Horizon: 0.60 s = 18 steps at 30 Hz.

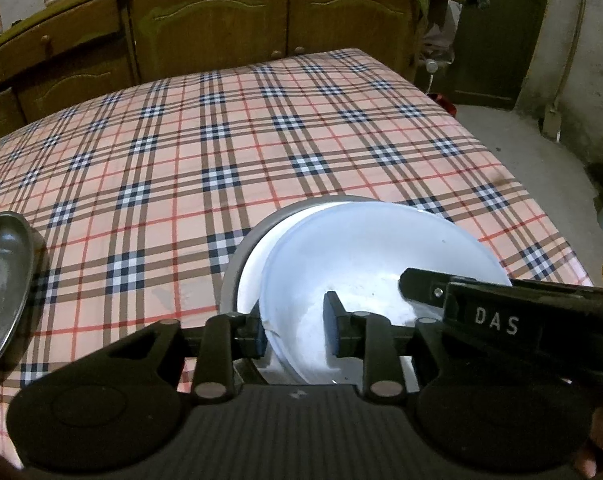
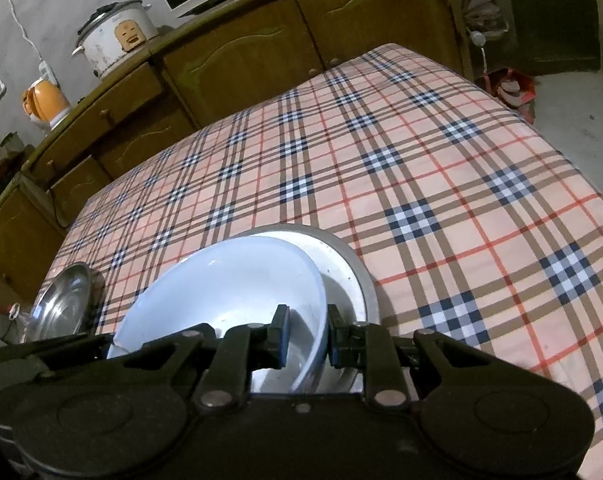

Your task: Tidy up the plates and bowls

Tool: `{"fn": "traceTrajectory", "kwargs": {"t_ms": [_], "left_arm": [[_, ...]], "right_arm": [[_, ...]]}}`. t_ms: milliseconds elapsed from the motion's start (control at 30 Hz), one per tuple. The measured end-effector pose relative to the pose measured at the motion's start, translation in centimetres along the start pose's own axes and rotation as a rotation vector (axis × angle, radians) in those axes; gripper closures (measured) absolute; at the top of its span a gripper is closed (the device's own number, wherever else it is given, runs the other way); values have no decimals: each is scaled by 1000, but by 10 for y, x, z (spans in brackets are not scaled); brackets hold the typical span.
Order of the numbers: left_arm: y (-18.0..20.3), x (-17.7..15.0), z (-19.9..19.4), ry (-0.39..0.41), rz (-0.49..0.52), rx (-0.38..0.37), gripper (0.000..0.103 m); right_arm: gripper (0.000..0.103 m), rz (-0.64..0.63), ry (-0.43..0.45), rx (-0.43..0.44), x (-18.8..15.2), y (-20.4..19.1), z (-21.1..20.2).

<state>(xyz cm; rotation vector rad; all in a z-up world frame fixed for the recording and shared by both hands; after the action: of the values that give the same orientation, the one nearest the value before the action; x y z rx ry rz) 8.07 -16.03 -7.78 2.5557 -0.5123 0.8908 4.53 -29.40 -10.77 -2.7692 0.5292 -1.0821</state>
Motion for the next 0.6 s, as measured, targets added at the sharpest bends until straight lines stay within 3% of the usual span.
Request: {"fn": "traceTrajectory", "kwargs": {"t_ms": [433, 600], "left_arm": [[0, -2, 0, 1, -20, -31, 70], [0, -1, -3, 4, -35, -39, 70]], "right_arm": [[75, -4, 7, -1, 0, -1, 0], [69, -7, 9, -4, 0, 0, -1]]}}
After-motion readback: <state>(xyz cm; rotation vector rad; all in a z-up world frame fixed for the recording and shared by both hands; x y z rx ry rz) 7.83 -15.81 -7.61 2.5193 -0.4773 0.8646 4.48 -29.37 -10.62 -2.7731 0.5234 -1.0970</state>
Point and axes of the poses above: each gripper's, at about its wrist camera, not at the fingertips, and z roughly the way its jaws point, y to its right, x to its top, the point moved 4 cm from there along z, roughly the way its jaws point, and after that the axes turned 14 degrees about -x, right-handed, at the moved point
